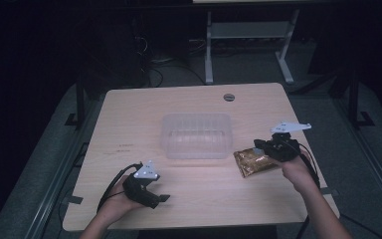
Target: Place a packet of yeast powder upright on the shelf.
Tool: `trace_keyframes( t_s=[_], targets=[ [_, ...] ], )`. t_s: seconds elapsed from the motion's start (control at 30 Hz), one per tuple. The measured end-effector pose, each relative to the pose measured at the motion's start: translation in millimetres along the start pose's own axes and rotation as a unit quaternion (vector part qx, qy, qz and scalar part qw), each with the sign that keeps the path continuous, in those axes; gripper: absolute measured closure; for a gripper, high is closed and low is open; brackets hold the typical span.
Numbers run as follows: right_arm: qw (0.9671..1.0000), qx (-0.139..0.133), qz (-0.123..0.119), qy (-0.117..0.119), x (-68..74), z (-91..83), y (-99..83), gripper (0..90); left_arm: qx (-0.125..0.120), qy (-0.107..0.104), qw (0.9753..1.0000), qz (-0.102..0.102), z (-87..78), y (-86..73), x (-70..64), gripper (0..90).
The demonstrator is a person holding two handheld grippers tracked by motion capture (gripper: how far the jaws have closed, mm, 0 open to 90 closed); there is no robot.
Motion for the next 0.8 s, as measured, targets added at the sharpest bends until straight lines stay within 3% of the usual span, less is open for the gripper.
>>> trace_keyframes(
  t_s=[0.4,0.47,0.57,0.6,0.8],
  targets=[
    [0.999,0.038,0.008,-0.02,-10.7,53.9,8.9,89.5,0.007,0.0,1.0,0.005,-0.5,-2.3,1.6,20.6],
    [0.9979,0.061,-0.003,-0.02,-7.7,66.9,1.9,89.5,0.01,-0.001,0.9999,0.0,0.1,-3.1,0.8,20.6],
    [0.997,0.075,-0.01,-0.019,-4.7,71.5,-3.1,89.5,0.012,-0.002,0.9999,0.002,0.6,-3.4,0.9,20.7],
    [0.9954,0.093,-0.019,-0.017,-1.5,77.7,-10.1,89.5,0.011,-0.003,0.9999,0.003,1.4,-3.0,0.7,20.7],
    [0.9923,0.119,-0.031,-0.015,4.3,84.4,-20.9,89.6,0.01,-0.006,0.9999,0.004,2.3,-3.1,-0.5,20.8]
  ],
)
Point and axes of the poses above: each handheld gripper's, and its own axes: z roughly forward along the jaws, y roughly out of its top, x roughly to its left, the point moved 8 cm from there along z, roughly forward along the jaws, and after that the axes turned 6 degrees about -y, right-handed, at the moved point
